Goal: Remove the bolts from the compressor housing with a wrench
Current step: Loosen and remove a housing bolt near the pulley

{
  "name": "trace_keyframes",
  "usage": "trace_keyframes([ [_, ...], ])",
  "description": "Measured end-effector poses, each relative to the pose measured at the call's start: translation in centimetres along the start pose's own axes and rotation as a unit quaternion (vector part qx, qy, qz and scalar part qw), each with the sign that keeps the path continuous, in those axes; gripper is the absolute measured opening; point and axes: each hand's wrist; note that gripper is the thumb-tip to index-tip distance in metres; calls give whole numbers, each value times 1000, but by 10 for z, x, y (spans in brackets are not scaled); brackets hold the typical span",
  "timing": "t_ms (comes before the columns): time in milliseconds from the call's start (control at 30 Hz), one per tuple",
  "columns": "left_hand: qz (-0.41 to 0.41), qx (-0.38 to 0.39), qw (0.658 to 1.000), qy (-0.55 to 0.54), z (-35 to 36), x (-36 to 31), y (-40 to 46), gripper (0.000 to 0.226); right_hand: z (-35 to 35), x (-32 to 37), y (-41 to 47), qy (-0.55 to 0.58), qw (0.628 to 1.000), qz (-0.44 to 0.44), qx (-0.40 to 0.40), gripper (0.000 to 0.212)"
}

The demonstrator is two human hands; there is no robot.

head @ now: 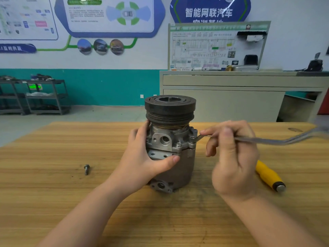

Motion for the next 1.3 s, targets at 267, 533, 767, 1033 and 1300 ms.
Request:
trace_keyframes([
  [267,-11,-3,1000,1,1,-1,0,87,-12,-37,27,280,876,363,-149,19],
  [533,-7,-13,1000,-4,3,-1,-1,96,-18,-35,24,394,815,382,-185,30],
  [767,-3,-13,1000,12,2,1,-2,105,-11,-13,15,86,967,181,-156,19],
  [1033,-7,-8,1000,21,1,0,-1,103,-7,-6,6,-26,999,-31,-27,12],
  [1300,-10,-5,1000,22,0,1,-1,96,-7,-8,1,-114,985,-105,77,31],
])
Point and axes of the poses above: each hand's wrist, its own y-axis towards the middle knuckle, its own z-axis out of the palm, x = y × z, and after that the axes turned 7 degrees about x, right-handed
